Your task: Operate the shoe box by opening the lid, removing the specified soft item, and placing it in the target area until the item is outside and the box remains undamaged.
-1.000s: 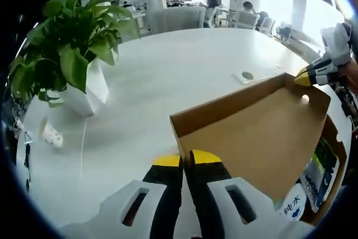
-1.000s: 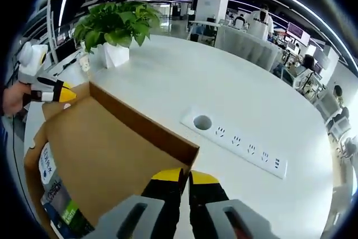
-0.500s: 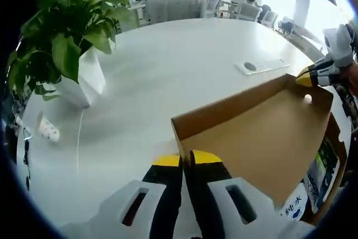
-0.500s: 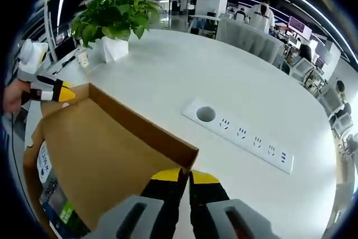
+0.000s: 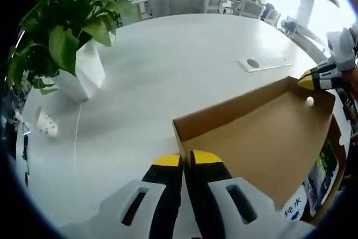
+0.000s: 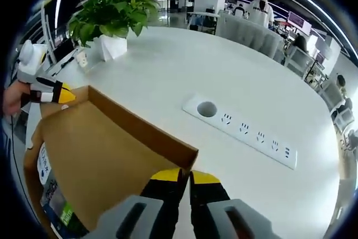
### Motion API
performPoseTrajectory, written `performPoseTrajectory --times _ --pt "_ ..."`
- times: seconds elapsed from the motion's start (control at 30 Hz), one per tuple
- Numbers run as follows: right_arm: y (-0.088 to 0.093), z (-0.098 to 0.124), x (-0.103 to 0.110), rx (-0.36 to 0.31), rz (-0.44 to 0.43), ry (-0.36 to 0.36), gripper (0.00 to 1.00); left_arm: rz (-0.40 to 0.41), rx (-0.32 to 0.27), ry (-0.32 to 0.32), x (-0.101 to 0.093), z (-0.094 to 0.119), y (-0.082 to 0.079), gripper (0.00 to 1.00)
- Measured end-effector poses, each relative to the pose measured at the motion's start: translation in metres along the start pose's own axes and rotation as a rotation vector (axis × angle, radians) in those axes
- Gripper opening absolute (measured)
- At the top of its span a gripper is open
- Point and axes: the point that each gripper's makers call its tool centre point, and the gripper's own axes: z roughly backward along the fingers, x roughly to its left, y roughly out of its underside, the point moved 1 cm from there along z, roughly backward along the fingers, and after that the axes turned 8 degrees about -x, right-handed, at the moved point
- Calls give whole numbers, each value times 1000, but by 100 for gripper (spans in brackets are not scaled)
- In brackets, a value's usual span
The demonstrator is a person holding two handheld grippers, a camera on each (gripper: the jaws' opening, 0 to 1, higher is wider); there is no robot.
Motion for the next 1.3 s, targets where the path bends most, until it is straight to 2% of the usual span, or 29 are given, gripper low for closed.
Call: performPoseTrajectory --times 0.33,0.43,0.6,0.73,0.87,1.07,1.3 --pt "-2 -4 -5 -5 -15 5 2 -3 1 10 -4 1 2 8" --pt "-2 -3 -6 -4 4 11 5 -14 -5 6 -4 2 2 9" --pt "-2 1 -9 -14 -1 14 12 -33 -33 0 -4 7 -1 12" --pt "-5 7 -13 -37 -2 20 15 -36 -47 -1 -1 11 -2 18" --pt "-8 12 -16 -57 -11 11 15 -68 -89 -29 4 19 -14 24" --pt "-21 24 -18 -135 -36 -7 18 -58 -140 -37 9 32 -26 23" --pt "-38 41 -15 -226 -49 -31 26 -25 -211 -19 9 49 -39 28"
